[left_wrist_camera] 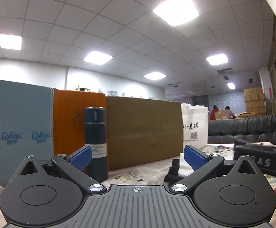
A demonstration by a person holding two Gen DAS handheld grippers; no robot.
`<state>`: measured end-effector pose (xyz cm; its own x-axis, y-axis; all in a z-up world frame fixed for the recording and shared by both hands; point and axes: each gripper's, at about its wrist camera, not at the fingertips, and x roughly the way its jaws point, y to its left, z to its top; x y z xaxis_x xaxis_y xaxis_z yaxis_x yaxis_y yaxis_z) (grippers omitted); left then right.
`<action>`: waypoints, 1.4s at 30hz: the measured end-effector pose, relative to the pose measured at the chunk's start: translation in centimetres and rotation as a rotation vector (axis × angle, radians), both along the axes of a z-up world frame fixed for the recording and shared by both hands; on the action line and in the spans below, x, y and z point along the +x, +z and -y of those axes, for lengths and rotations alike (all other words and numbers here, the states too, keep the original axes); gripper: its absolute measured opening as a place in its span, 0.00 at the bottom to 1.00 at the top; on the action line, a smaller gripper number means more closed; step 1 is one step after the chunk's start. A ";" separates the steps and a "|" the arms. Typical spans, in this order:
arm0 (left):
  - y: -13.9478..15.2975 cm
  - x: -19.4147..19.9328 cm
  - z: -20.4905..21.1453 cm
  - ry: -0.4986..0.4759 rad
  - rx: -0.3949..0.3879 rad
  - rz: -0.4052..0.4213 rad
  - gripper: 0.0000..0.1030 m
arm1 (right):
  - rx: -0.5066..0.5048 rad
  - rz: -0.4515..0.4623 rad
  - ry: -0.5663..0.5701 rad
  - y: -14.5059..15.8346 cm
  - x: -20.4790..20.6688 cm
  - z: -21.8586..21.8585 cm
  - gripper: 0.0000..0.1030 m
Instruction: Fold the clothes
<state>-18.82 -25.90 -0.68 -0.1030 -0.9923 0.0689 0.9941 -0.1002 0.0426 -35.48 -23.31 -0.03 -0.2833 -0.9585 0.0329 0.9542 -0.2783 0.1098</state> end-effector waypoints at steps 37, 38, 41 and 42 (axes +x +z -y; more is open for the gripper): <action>0.0 0.8 -0.3 0.079 0.007 -0.037 1.00 | -0.003 0.057 -0.027 -0.2 -0.7 0.1 1.00; 0.0 0.8 -0.3 0.079 0.007 -0.037 1.00 | -0.002 0.058 -0.026 -0.2 -0.7 0.1 1.00; 0.1 0.8 -0.4 0.079 0.009 -0.037 1.00 | -0.001 0.059 -0.026 -0.2 -0.8 0.2 1.00; 0.1 0.8 -0.4 0.079 0.010 -0.037 1.00 | -0.001 0.059 -0.026 -0.2 -0.8 0.2 1.00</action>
<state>-18.07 -25.52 -0.63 -0.0218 -0.9979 0.0617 0.9998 -0.0215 0.0049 -36.25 -23.51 -0.21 -0.3096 -0.9507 0.0166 0.9385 -0.3027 0.1660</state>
